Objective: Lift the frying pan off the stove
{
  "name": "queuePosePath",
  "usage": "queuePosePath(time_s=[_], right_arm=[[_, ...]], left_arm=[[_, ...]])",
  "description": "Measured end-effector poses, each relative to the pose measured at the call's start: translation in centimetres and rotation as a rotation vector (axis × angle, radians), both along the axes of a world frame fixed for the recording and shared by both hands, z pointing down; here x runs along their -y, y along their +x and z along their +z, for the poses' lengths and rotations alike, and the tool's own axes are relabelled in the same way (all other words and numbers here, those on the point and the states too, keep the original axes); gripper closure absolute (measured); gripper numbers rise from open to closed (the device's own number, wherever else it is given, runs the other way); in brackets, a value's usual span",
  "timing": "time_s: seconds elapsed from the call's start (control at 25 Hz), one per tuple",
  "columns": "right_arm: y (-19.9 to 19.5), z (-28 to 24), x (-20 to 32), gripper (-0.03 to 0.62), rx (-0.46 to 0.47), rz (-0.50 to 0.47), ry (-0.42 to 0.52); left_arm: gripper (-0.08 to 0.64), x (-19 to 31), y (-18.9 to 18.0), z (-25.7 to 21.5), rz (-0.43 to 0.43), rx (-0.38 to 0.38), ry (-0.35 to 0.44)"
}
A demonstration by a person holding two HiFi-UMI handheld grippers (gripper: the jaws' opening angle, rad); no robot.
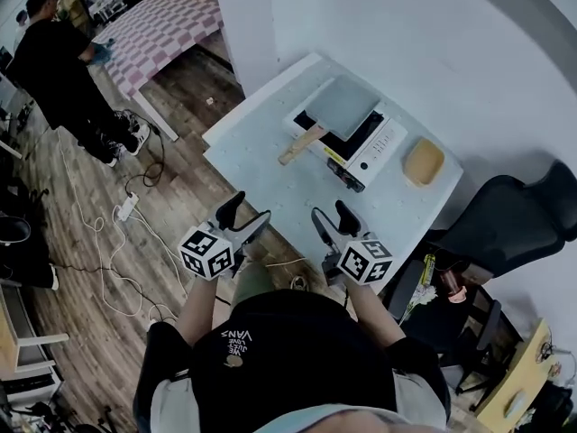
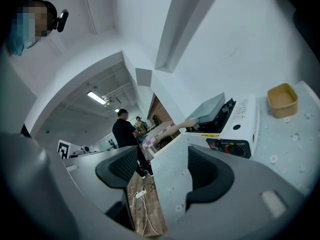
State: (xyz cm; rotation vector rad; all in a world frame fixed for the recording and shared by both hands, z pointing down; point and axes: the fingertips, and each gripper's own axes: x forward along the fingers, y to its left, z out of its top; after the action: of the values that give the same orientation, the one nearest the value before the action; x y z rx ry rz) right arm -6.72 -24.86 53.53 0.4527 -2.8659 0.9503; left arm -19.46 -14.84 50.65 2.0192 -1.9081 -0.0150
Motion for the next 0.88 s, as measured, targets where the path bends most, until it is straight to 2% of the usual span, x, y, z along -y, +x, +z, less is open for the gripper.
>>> queuePosePath(time_s=[0.32,0.48,0.6,0.88], right_arm=[[-1.9,0.5,2.8,0.287,-0.001,0.108,-0.014],[-3.1,1.3,4.2,0.287,-0.01,0.212,-0.049],[-4.2,1.2,4.7,0.287,-0.006,0.276,-0.067],[-7.6,0.6,5.5,0.287,0.067,0.38,-0.148]], left_arm=[[0.245,7.2,-3.8,-0.8,0.125,-0.07,0.045],[0.245,11.0,-5.2,-0.1,0.257,-0.101,0.01],[0.245,13.4,-5.9,0.2,0.349,-0.152,-0.012],[0.244,17.4,-7.2,1.7,0.525,-0.238,-0.062]])
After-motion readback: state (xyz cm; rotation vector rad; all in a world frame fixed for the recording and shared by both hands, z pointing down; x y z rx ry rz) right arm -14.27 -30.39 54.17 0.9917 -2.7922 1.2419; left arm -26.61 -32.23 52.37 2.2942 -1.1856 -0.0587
